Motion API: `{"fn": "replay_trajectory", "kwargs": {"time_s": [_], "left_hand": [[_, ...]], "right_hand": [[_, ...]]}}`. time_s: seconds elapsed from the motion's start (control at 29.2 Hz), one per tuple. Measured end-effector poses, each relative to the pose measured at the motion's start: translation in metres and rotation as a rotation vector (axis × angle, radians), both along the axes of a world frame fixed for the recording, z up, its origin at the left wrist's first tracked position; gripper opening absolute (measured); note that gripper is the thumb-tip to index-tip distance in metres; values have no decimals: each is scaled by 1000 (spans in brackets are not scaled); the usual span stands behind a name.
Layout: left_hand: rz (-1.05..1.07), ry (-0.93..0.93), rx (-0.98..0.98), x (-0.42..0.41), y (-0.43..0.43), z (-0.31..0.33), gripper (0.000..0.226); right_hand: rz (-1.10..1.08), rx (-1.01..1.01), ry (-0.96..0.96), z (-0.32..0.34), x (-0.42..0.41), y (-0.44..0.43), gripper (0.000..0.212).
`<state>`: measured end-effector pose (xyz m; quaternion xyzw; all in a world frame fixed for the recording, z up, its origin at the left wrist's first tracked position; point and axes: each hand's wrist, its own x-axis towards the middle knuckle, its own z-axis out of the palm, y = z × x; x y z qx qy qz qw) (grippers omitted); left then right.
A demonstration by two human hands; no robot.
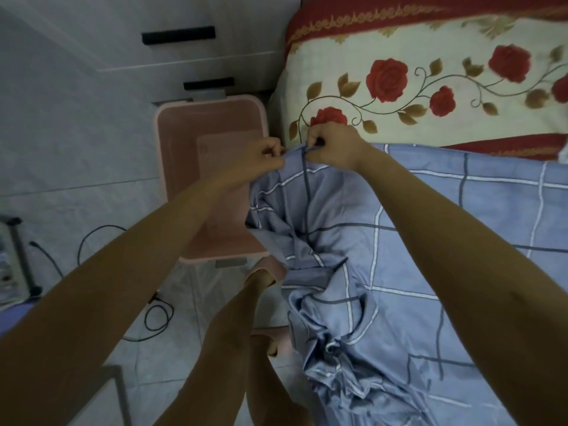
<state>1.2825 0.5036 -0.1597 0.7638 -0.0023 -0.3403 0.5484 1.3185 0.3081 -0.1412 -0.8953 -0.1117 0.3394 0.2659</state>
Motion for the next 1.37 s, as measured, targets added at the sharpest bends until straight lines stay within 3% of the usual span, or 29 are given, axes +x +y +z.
{"fn": "replay_trajectory", "kwargs": {"time_s": [0.21, 0.34, 0.48, 0.62, 0.75, 0.89, 0.96, 1.03, 1.13, 1.2, 1.3, 1.37], "left_hand": [[-196, -18, 6, 16, 7, 0, 30], [-122, -217, 103, 25, 12, -7, 25], [-183, -322, 195, 38, 15, -10, 9], [-178, -417, 240, 46, 14, -7, 5], [-134, -469, 268, 49, 15, -3, 8], [-39, -405, 280, 41, 8, -8, 19], [94, -315, 324, 29, 0, -17, 22], [281, -183, 352, 12, -7, -25, 4], [507, 132, 275, -20, -24, -21, 54], [573, 194, 310, -51, -33, -19, 75], [516, 193, 497, -105, -45, -19, 87], [437, 258, 475, -145, -55, -17, 97]], "right_hand": [[-15, -48, -124, 6, 3, -5, 11], [-45, -57, -168, 4, 9, -3, 13], [-123, -46, -142, -4, 15, 3, 5], [-271, 9, -100, -13, 20, 8, 28], [-333, 54, -74, -18, 24, 14, 30], [-379, 4, -110, -17, 19, 17, 24], [-402, 18, -197, -15, 6, 17, 4], [-465, 56, -363, -14, -20, 14, 24], [-583, 128, -412, -4, -81, 1, 31], [-601, 125, -339, 0, -136, -12, 36], [-600, -58, -185, 12, -226, -31, 52], [-648, -227, -46, 20, -276, -42, 78]]}}
